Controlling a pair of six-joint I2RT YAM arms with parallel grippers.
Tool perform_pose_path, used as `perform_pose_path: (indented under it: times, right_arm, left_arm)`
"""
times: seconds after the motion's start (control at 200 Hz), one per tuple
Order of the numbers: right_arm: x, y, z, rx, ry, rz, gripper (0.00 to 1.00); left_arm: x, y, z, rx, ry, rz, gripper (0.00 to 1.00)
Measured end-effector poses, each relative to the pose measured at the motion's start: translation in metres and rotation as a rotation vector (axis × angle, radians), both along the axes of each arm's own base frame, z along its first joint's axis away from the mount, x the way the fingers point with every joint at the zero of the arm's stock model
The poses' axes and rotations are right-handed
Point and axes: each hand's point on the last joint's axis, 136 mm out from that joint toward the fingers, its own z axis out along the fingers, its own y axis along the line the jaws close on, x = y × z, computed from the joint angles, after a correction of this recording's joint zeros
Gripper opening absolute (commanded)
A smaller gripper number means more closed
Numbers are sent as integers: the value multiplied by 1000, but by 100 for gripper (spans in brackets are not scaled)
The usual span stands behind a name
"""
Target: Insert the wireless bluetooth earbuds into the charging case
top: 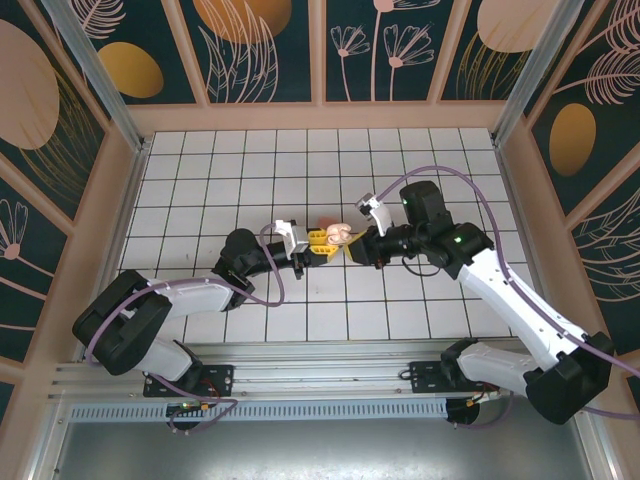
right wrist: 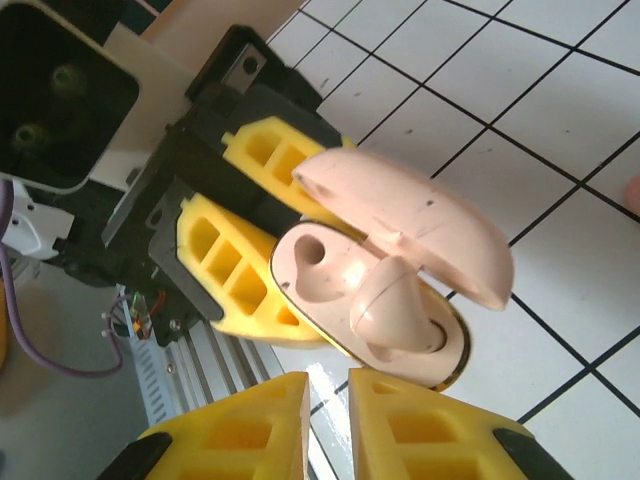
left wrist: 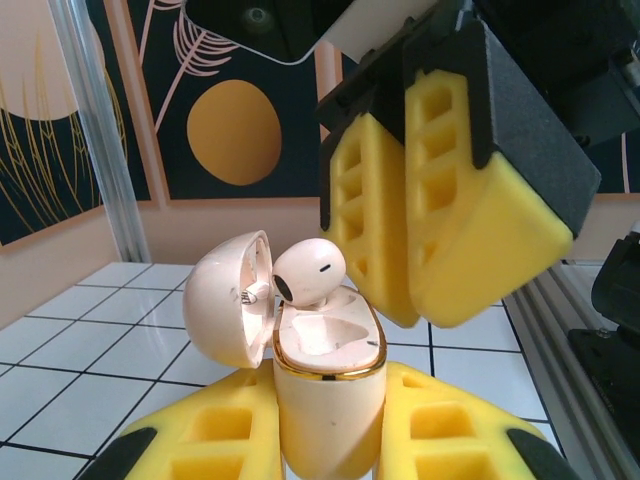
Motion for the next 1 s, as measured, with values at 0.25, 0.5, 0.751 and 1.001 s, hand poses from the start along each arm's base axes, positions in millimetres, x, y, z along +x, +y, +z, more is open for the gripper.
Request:
perform_pose_path:
  times: [0.25,0.5,0.751,1.001]
  right_arm:
    - [0,-4,3,0,-16,3,30]
    - [8,-12,36,36,-51,-111,35]
    - [20,-20,44,44,-121,-201,35]
    - [22,-22,36,74,-239,-188,33]
  left_arm:
    - [0,1,3,-6,-10,5,10]
    - [4,1,-2,21,-39,35,10]
    - [6,1,-11,55,-26,42,10]
    - [9,-1,-11,57,-23,41,10]
